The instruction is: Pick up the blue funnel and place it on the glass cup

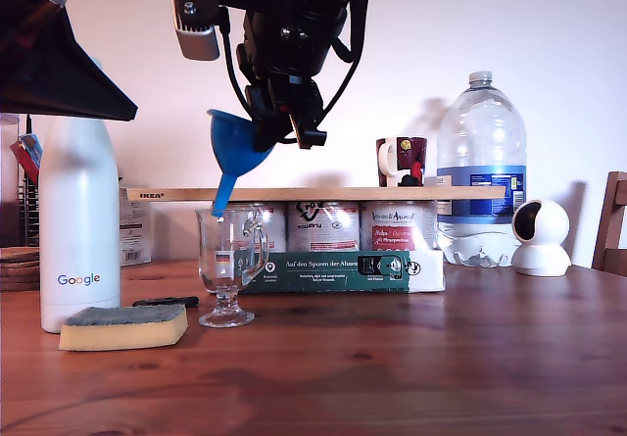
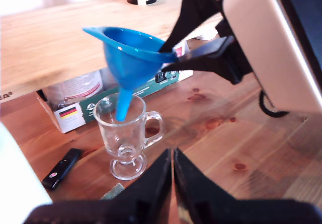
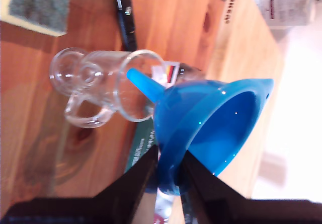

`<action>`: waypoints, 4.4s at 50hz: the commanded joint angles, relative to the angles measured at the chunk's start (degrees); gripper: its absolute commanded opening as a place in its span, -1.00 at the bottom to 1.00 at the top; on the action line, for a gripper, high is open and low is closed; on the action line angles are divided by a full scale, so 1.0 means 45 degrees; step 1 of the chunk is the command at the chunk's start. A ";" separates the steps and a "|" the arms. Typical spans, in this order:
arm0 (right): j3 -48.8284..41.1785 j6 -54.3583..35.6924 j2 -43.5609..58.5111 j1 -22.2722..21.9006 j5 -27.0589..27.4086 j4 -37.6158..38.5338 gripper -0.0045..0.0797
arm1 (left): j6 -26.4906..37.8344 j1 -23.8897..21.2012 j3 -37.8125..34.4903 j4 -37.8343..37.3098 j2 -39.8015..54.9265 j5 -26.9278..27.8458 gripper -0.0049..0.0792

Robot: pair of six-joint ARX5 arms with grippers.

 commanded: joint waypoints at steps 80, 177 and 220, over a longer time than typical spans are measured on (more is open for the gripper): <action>0.0073 0.0928 -0.0015 0.0845 0.0826 0.0189 -0.39 | 0.0287 -0.0024 -0.0039 0.0379 -0.0029 0.0039 -0.94; -0.5338 1.5878 -0.4590 -0.3662 -0.2341 0.2268 -0.90 | 0.0083 0.2404 -0.0039 0.0695 0.0005 0.0170 -0.94; -1.1094 1.6271 -1.1706 -0.9204 -0.4133 0.3832 -0.90 | -0.0107 0.3551 -0.0039 0.0199 -0.0024 0.0573 -0.94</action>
